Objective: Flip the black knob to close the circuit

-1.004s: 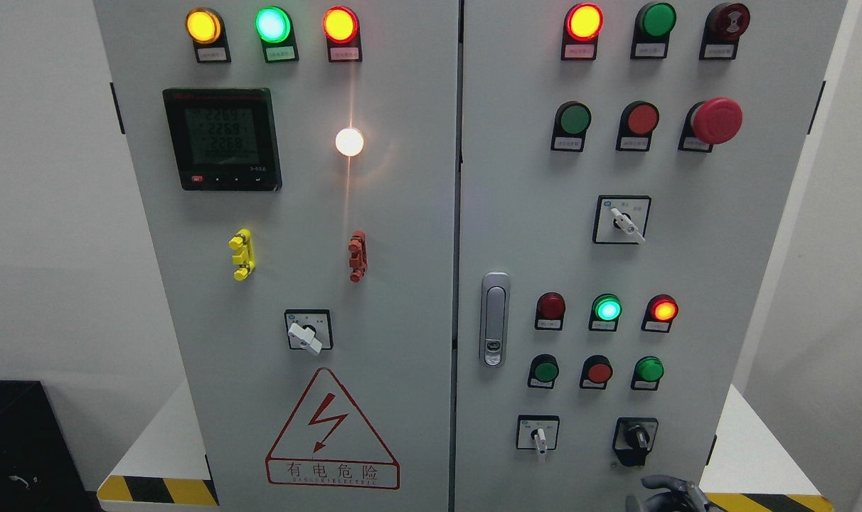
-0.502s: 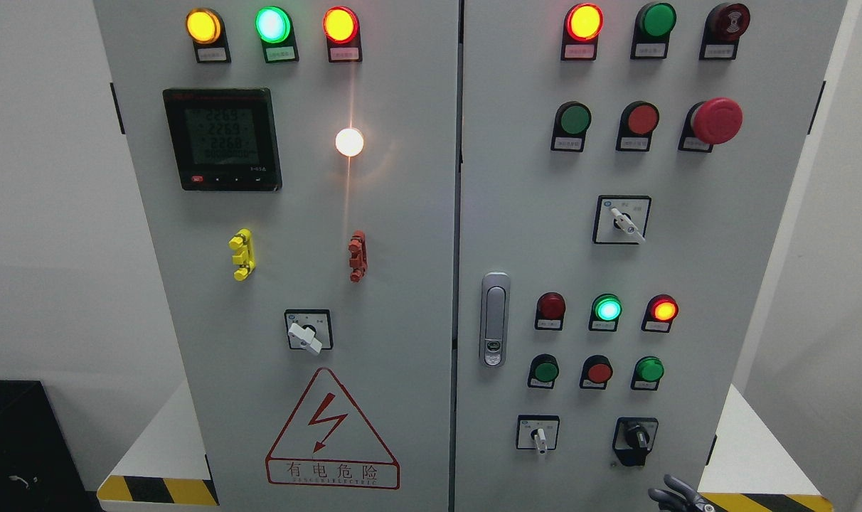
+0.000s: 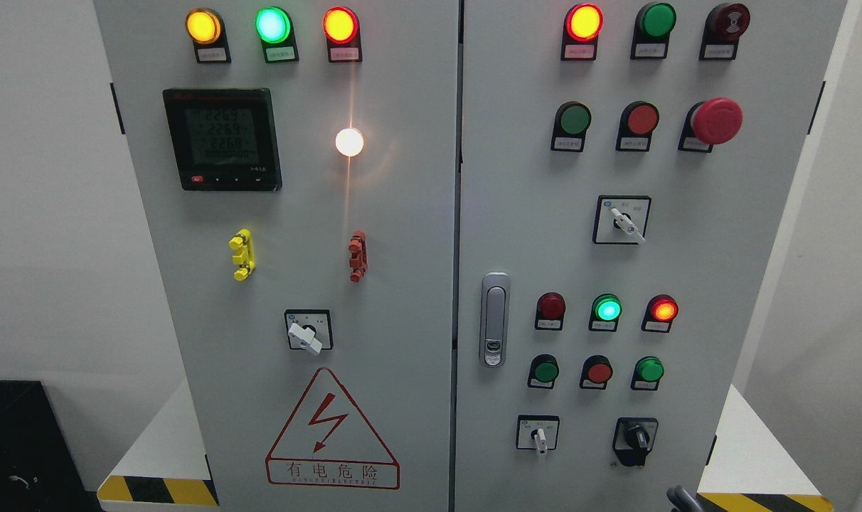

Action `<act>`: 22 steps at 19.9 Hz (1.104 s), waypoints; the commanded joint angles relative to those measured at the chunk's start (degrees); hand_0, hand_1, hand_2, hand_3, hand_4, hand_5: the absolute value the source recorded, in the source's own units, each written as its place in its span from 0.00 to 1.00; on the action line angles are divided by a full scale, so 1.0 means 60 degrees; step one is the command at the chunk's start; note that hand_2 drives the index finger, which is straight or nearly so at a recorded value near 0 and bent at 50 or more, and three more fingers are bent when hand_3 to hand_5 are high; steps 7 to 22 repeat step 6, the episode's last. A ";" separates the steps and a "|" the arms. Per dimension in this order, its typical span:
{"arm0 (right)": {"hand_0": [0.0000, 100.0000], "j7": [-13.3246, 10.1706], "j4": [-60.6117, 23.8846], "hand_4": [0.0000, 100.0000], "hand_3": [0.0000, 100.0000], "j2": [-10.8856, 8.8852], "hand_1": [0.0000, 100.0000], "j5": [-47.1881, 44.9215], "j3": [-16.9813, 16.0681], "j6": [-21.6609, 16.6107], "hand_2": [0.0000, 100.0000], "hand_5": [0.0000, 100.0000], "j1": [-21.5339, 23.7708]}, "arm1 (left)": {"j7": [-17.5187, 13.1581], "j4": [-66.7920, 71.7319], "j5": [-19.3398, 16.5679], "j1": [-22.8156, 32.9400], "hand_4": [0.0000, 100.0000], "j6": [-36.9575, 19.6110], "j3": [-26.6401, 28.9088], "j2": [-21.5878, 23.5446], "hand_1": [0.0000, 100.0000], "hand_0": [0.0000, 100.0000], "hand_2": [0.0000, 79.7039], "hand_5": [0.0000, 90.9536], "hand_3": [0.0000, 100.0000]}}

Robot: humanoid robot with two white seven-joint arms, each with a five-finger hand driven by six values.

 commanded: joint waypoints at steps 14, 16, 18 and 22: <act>0.00 0.0021 -0.0060 0.09 0.11 0.0013 0.07 -0.0308 -0.0143 -0.0067 0.04 0.00 0.0162 | 0.0006 0.0000 0.0000 0.0000 0.00 -0.0005 0.0005 0.0000 0.56 0.12 0.00 0.00 0.00; 0.00 0.0021 -0.0060 0.09 0.11 0.0013 0.07 -0.0308 -0.0143 -0.0067 0.04 0.00 0.0162 | 0.0006 0.0000 0.0000 0.0000 0.00 -0.0005 0.0005 0.0000 0.56 0.12 0.00 0.00 0.00; 0.00 0.0021 -0.0060 0.09 0.11 0.0013 0.07 -0.0308 -0.0143 -0.0067 0.04 0.00 0.0162 | 0.0006 0.0000 0.0000 0.0000 0.00 -0.0005 0.0005 0.0000 0.56 0.12 0.00 0.00 0.00; 0.00 0.0021 -0.0060 0.09 0.11 0.0013 0.07 -0.0308 -0.0143 -0.0067 0.04 0.00 0.0162 | 0.0006 0.0000 0.0000 0.0000 0.00 -0.0005 0.0005 0.0000 0.56 0.12 0.00 0.00 0.00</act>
